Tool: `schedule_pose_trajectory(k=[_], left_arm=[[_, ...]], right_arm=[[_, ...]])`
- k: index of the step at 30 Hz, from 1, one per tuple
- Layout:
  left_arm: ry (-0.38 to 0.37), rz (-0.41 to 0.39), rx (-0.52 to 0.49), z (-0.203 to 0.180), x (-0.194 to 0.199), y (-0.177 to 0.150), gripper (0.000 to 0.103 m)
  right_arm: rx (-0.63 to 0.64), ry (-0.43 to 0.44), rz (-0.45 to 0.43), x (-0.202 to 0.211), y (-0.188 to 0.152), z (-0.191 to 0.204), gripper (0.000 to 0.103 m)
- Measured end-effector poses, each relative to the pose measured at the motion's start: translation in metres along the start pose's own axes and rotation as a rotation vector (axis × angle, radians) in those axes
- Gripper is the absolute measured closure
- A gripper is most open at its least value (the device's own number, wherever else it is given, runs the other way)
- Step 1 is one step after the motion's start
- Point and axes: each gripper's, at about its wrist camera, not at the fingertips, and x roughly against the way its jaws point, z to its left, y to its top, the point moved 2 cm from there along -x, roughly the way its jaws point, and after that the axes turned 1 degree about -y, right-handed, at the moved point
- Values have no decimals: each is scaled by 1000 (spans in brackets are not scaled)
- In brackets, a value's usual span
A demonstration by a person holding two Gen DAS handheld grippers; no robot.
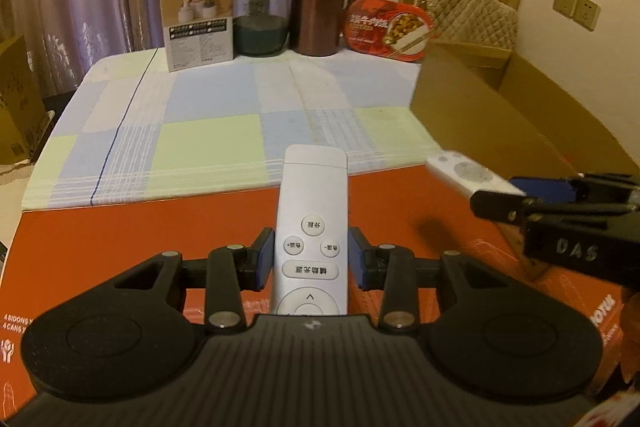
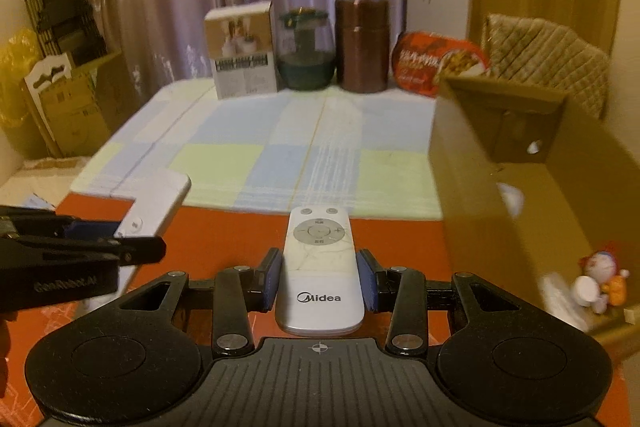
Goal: Organize rigid objects
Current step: 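Carry both remotes over the cardboard box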
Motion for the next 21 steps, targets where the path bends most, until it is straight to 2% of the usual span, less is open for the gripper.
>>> schedule_pose_trajectory(k=[10,21], left_arm=[[-38,-42,-38,-66,42,14,69],[-135,-76,-143,-164,50,44,69]], right_arm=[[-45,-34,-118,88,17,-34,66],[-108,-125,-163,139,26,-112,66]])
